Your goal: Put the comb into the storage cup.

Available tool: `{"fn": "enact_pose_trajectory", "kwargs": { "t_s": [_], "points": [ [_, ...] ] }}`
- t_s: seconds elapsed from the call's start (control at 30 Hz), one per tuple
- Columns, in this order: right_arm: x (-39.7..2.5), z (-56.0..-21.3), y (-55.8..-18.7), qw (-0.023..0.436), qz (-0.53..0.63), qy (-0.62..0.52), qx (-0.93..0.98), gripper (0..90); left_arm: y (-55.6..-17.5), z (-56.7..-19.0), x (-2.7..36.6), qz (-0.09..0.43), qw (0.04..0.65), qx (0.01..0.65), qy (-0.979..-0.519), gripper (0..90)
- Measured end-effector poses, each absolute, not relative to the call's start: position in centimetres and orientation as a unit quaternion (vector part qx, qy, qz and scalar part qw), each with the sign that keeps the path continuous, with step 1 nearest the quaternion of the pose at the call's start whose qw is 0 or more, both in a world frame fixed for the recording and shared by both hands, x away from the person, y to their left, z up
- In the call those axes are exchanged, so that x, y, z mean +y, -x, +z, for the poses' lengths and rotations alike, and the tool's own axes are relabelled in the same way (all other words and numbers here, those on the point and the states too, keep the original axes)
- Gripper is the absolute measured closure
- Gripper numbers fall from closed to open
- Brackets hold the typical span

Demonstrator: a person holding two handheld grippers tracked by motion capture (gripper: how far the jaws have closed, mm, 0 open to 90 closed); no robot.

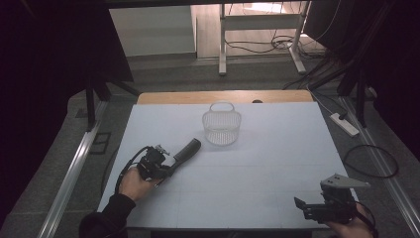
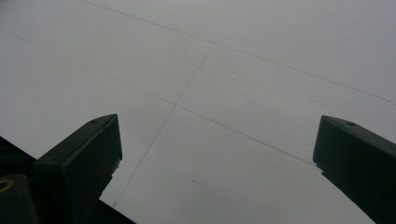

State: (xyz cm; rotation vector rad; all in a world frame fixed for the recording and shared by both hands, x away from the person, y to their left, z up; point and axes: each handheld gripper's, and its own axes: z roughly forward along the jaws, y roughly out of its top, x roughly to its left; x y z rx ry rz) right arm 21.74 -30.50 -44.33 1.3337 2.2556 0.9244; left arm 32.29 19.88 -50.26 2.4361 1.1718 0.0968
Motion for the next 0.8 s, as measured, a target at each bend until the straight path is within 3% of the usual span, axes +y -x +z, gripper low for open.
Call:
{"fn": "enact_pose_trajectory", "kwargs": {
  "t_s": [0.8],
  "points": [
    [-30.6, -44.2, -21.6, 0.182, 0.338, -0.464, 0.798, 1.8, -30.2, -47.2, 20.2, 0.085, 0.312, 0.397, -0.859, 73.5]
  ]
}}
